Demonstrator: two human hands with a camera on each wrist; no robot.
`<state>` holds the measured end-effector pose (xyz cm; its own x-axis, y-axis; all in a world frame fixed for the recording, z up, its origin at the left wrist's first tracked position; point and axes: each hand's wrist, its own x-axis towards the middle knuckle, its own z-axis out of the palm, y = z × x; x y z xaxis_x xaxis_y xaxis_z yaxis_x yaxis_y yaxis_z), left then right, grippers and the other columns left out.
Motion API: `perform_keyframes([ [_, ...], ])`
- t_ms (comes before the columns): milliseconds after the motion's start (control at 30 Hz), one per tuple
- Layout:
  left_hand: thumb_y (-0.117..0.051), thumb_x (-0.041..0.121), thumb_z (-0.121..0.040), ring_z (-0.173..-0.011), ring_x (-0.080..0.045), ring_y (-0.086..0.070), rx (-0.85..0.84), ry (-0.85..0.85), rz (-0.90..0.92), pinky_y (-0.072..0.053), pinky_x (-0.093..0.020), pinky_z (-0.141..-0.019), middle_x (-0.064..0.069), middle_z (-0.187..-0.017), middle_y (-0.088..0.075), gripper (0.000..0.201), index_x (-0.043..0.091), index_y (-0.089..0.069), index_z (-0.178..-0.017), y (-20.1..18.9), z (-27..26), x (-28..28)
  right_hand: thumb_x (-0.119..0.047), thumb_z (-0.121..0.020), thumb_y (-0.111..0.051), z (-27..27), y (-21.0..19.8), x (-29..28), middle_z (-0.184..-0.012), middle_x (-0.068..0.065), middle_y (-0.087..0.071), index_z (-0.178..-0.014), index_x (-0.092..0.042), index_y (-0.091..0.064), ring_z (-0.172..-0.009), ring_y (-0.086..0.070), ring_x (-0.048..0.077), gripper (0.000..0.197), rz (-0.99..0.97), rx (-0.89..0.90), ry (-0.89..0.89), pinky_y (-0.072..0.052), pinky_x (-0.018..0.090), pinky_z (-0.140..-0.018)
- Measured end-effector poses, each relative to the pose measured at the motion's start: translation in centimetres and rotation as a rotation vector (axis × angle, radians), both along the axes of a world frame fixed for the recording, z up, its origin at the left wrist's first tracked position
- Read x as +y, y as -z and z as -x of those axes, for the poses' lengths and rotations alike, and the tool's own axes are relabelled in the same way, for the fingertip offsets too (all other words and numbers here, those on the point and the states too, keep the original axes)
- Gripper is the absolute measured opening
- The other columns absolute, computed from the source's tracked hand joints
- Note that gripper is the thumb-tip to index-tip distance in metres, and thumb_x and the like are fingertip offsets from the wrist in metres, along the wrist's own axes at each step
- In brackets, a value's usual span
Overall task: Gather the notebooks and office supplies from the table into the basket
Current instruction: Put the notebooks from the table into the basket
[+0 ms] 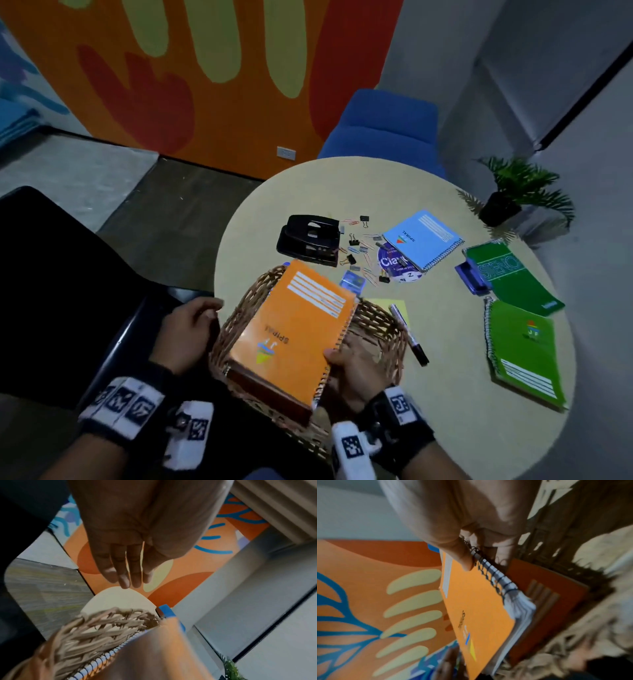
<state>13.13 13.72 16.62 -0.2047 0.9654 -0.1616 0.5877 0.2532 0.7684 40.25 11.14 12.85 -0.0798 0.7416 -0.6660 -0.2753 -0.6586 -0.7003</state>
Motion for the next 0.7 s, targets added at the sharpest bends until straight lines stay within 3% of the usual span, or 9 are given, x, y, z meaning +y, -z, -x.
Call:
perform_keyframes([
  [67, -0.054, 0.004, -0.091, -0.104, -0.025, -0.065, -0.003, 0.026, 0.002, -0.046, -0.030, -0.091, -0.010, -0.104, -0.072, 0.020, 0.013, -0.070, -0.101, 0.0, 0.2, 0.3, -0.001, -0.087, -0.055, 1.2, 0.5, -0.5, -0.090, 0.019, -0.066, -0.117, -0.007, -0.050, -0.065, -0.063, 0.026, 0.031, 0.064, -0.100, -0.097, -0.055, 0.034, -0.057],
  [133, -0.056, 0.010, -0.092, -0.099, -0.020, -0.064, 0.006, 0.101, 0.000, -0.045, -0.018, -0.082, -0.007, -0.100, -0.072, 0.017, 0.015, -0.069, -0.102, -0.4, -1.2, -0.1, -0.015, -0.088, -0.056, 1.6, 0.9, -0.7, -0.085, 0.015, -0.063, -0.121, -0.007, -0.049, -0.067, -0.059, 0.024, 0.034, 0.114, -0.184, -0.130, -0.051, 0.028, -0.056],
  [233, -0.057, 0.013, -0.092, -0.093, -0.016, -0.064, -0.071, 0.202, -0.063, -0.046, -0.005, -0.063, -0.004, -0.097, -0.071, 0.015, 0.016, -0.068, -0.101, -2.3, -5.0, -0.4, -0.039, -0.084, -0.056, -0.4, -0.9, -0.9, -0.102, 0.005, -0.058, -0.129, -0.010, -0.042, -0.093, -0.060, 0.024, 0.055, 0.058, -0.338, -0.171, -0.054, 0.035, -0.081],
  [267, -0.056, 0.012, -0.093, -0.092, -0.015, -0.063, -0.112, 0.216, -0.081, -0.047, -0.003, -0.060, -0.004, -0.099, -0.070, 0.016, 0.016, -0.068, -0.103, -3.0, -6.5, -0.3, -0.040, -0.085, -0.055, -1.9, -2.2, -1.0, -0.105, 0.003, -0.055, -0.126, -0.012, -0.044, -0.097, -0.059, 0.022, 0.051, 0.006, -0.379, -0.176, -0.051, 0.038, -0.089],
  [367, -0.056, 0.017, -0.093, -0.092, 0.004, -0.062, -0.117, 0.362, -0.163, -0.045, -0.001, -0.066, 0.014, -0.099, -0.069, 0.018, 0.029, -0.068, -0.099, -5.5, -12.1, 0.8, -0.020, -0.092, -0.055, -9.3, -5.5, -1.5, -0.092, 0.000, -0.060, -0.108, -0.021, -0.054, -0.072, -0.060, 0.010, 0.015, -0.159, -0.301, 0.006, -0.051, 0.026, -0.066],
  [433, -0.056, 0.018, -0.093, -0.092, 0.015, -0.059, -0.156, 0.477, -0.144, -0.044, -0.006, -0.072, 0.019, -0.099, -0.067, 0.017, 0.029, -0.067, -0.101, -6.7, -16.9, 1.9, -0.013, -0.092, -0.056, -15.4, -7.4, -2.3, -0.097, 0.008, -0.064, -0.107, -0.020, -0.057, -0.078, -0.062, 0.015, 0.017, -0.182, -0.350, 0.155, -0.051, 0.027, -0.068],
  [500, -0.056, 0.018, -0.093, -0.091, 0.007, -0.062, -0.222, 0.563, -0.088, -0.046, -0.012, -0.075, 0.010, -0.100, -0.068, 0.016, 0.020, -0.066, -0.105, -6.8, -22.1, 3.1, -0.011, -0.089, -0.060, -21.7, -7.5, -3.2, -0.105, 0.014, -0.062, -0.109, -0.014, -0.057, -0.084, -0.059, 0.021, 0.020, -0.158, -0.503, 0.305, -0.050, 0.027, -0.064],
  [600, -0.057, 0.018, -0.093, -0.095, -0.011, -0.062, -0.223, 0.667, 0.020, -0.051, -0.025, -0.085, 0.002, -0.102, -0.067, 0.017, 0.013, -0.066, -0.107, -6.0, -30.6, 5.4, -0.021, -0.080, -0.073, -31.2, -3.6, -3.4, -0.126, 0.018, -0.057, -0.122, -0.005, -0.054, -0.106, -0.058, 0.030, 0.049, 0.037, -0.895, 0.395, -0.051, 0.036, -0.083],
  [700, -0.057, 0.019, -0.093, -0.096, -0.018, -0.061, -0.198, 0.706, 0.144, -0.049, -0.033, -0.093, -0.003, -0.097, -0.065, 0.013, 0.013, -0.065, -0.101, -4.3, -38.7, 7.6, -0.041, -0.066, -0.081, -36.4, 0.3, -2.6, -0.140, 0.023, -0.044, -0.138, 0.001, -0.036, -0.125, -0.048, 0.036, 0.095, 0.259, -1.019, 0.333, -0.044, 0.044, -0.102],
])
